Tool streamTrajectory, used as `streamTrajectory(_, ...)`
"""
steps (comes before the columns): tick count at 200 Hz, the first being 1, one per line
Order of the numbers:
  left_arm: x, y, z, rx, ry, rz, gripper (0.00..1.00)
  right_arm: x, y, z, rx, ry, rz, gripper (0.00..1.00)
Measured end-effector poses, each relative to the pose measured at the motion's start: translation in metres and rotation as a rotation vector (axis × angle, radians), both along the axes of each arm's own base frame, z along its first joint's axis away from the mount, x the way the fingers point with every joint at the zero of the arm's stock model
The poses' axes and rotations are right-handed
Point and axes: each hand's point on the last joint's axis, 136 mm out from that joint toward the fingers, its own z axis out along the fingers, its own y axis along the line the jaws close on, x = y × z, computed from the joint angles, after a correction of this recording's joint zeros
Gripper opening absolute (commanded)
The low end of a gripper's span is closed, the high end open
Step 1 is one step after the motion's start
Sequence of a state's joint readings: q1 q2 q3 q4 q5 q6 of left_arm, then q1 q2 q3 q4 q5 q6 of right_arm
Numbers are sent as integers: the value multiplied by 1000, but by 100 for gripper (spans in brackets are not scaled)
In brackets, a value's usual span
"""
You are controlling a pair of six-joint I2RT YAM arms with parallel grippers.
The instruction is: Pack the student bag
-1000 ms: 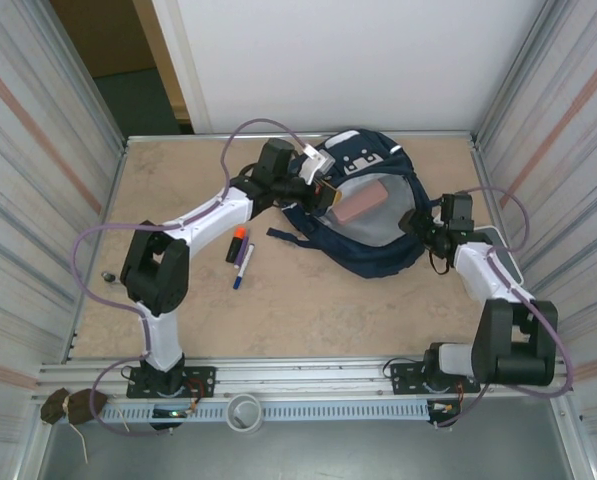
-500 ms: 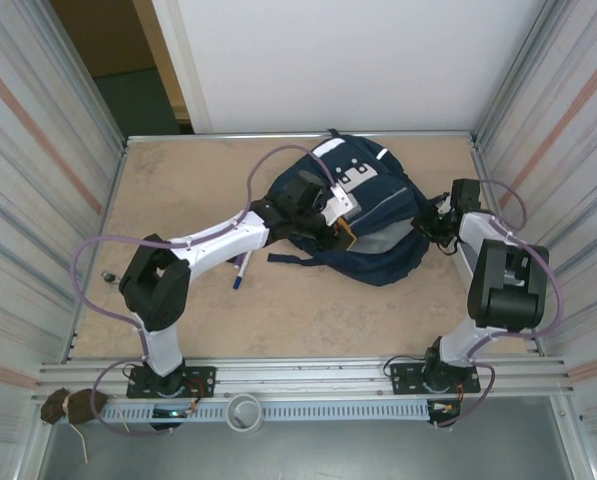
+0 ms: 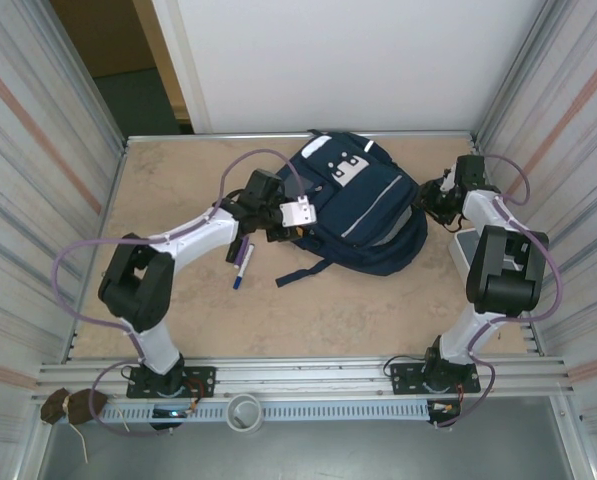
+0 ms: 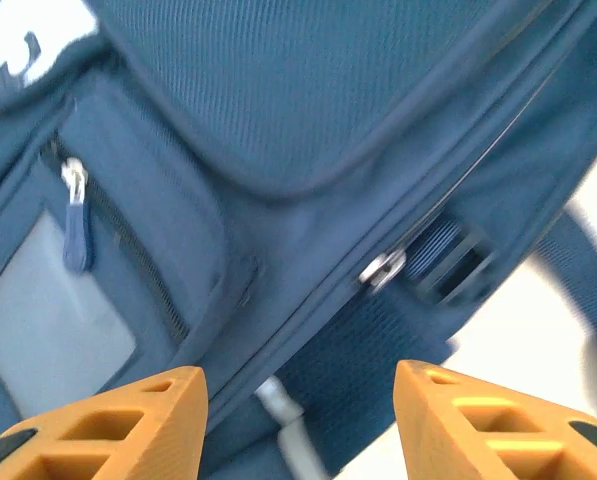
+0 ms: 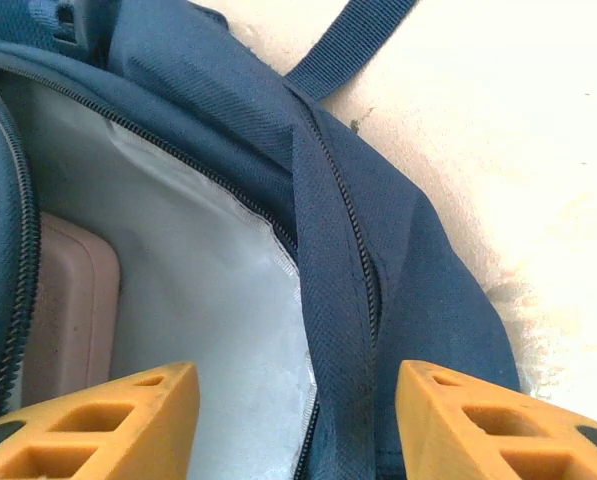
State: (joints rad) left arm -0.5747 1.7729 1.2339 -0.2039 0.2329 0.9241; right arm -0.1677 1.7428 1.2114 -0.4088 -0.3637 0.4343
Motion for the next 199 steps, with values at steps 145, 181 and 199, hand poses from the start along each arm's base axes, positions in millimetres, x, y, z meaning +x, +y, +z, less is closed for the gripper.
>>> streamTrajectory(145, 46, -22, -41, 68, -242, -95, 3, -88, 45, 34, -91, 0, 103, 66)
streamTrajectory(181, 32, -30, -34, -1, -162, -53, 0, -87, 72, 26, -37, 0, 175, 61)
streamTrajectory(199, 24, -32, -28, -50, -96, -18, 0, -78, 87, 12, 4, 35, 206, 60)
